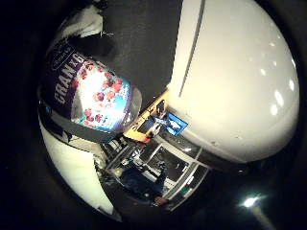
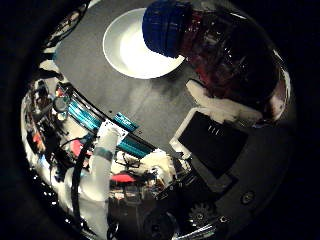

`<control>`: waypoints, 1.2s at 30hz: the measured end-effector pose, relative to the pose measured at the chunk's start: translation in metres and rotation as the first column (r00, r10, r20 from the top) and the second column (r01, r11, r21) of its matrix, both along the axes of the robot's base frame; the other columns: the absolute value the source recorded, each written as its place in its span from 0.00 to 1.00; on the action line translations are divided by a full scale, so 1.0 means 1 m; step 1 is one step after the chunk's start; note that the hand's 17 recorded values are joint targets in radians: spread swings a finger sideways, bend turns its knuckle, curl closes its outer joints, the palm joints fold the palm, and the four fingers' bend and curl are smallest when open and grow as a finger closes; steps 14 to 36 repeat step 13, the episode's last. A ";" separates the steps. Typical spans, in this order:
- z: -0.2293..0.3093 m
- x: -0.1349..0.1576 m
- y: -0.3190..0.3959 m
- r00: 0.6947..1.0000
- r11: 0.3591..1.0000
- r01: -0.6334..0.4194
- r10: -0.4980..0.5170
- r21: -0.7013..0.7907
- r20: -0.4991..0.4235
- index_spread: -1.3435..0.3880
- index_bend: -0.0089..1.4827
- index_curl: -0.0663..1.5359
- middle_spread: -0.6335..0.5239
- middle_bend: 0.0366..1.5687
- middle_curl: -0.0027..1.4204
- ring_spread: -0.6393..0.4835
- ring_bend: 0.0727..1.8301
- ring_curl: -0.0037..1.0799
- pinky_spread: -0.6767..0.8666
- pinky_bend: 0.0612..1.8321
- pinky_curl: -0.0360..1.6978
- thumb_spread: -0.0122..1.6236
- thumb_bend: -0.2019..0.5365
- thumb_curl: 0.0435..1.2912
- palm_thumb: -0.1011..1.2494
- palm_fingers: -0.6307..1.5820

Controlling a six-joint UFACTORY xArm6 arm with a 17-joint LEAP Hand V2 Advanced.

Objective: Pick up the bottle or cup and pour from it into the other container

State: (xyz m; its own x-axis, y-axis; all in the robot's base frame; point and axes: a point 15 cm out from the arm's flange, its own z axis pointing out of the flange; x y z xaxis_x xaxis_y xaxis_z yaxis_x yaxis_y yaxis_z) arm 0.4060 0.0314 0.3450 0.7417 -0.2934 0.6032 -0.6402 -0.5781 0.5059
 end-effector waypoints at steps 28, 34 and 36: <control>-0.002 -0.002 0.002 0.999 0.997 -0.037 0.038 -0.072 0.008 0.65 0.77 0.58 0.43 0.86 0.57 0.34 0.69 0.82 0.30 0.69 0.58 0.26 0.24 0.72 0.84 0.78; -0.002 -0.002 0.002 0.999 0.997 -0.037 0.038 -0.072 0.008 0.65 0.77 0.58 0.43 0.86 0.57 0.34 0.69 0.82 0.30 0.69 0.58 0.26 0.24 0.72 0.84 0.78; -0.002 -0.002 0.002 0.999 0.997 -0.037 0.038 -0.072 0.008 0.65 0.77 0.58 0.43 0.86 0.57 0.34 0.69 0.82 0.30 0.69 0.58 0.26 0.24 0.72 0.84 0.78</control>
